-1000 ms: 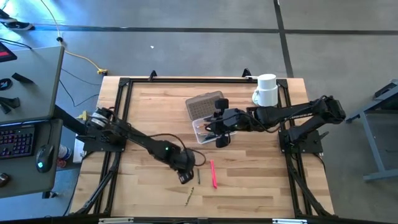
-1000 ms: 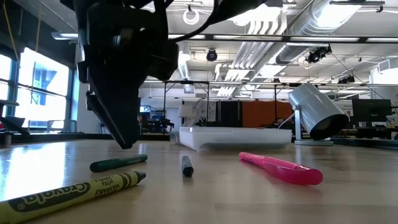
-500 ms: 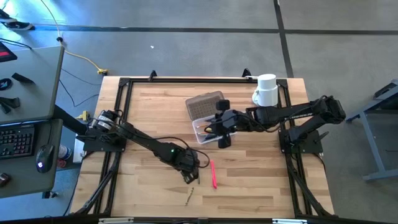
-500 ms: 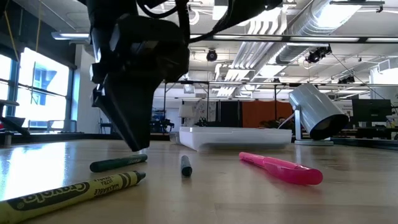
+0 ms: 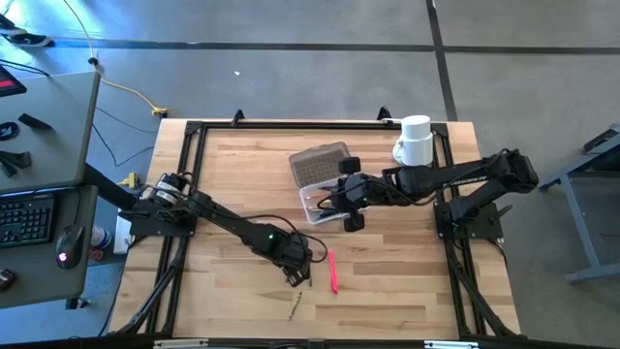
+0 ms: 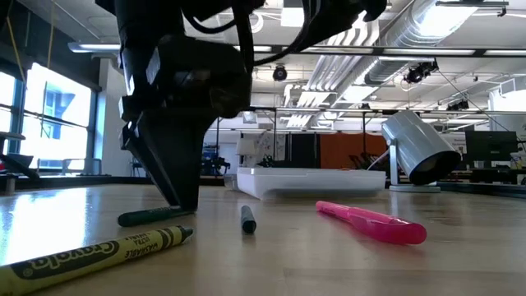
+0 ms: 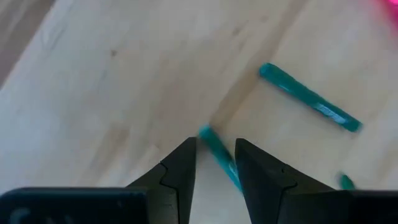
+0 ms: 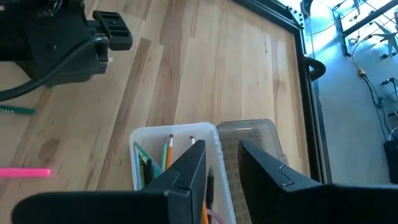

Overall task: Pick & place school supplies into a supply box
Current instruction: Put the left green crayon into the gray supply box, then put the light green crayon into the gray supply box

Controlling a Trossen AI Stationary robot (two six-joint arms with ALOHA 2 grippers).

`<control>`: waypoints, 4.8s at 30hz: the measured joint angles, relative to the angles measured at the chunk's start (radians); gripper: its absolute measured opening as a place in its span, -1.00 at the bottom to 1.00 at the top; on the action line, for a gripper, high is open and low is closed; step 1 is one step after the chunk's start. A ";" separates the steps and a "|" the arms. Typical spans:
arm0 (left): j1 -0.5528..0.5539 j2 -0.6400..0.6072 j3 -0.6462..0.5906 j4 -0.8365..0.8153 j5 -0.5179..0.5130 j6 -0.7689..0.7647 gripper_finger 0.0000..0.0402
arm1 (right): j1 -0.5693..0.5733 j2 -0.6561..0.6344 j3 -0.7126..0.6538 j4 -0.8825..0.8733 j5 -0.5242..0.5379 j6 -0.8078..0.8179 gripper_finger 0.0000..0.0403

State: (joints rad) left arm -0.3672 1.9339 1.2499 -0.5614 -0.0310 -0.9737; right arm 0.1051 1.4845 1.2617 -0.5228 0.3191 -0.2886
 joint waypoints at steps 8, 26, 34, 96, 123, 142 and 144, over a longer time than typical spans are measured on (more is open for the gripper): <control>0.000 0.022 0.003 0.006 0.027 -0.001 -0.26 | 0.000 0.000 0.000 -0.005 0.000 0.003 -0.61; 0.000 0.040 0.002 -0.091 -0.059 0.007 -0.80 | 0.000 0.000 0.000 -0.013 -0.087 0.004 -0.61; -0.001 0.041 0.013 -0.085 -0.092 -0.040 -0.83 | 0.000 0.000 0.000 -0.051 -0.087 0.091 -0.61; 0.394 0.173 0.340 -0.077 -0.087 0.681 -0.40 | 0.117 -0.367 -0.238 -0.332 0.269 0.385 -0.61; -0.001 0.190 0.661 -0.700 0.101 0.024 -0.23 | 0.117 -0.366 -0.238 -0.325 0.268 0.405 -0.61; -0.143 0.258 0.569 -0.360 0.075 -0.216 -0.26 | 0.117 -0.366 -0.238 -0.316 0.275 0.420 -0.61; -0.143 0.258 0.569 -0.342 0.076 -0.202 -0.26 | 0.117 -0.366 -0.238 -0.314 0.274 0.419 -0.61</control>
State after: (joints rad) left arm -0.5102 2.1921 1.8185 -0.9035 0.0448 -1.1753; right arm 0.2224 1.1187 1.0233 -0.8365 0.5934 0.1305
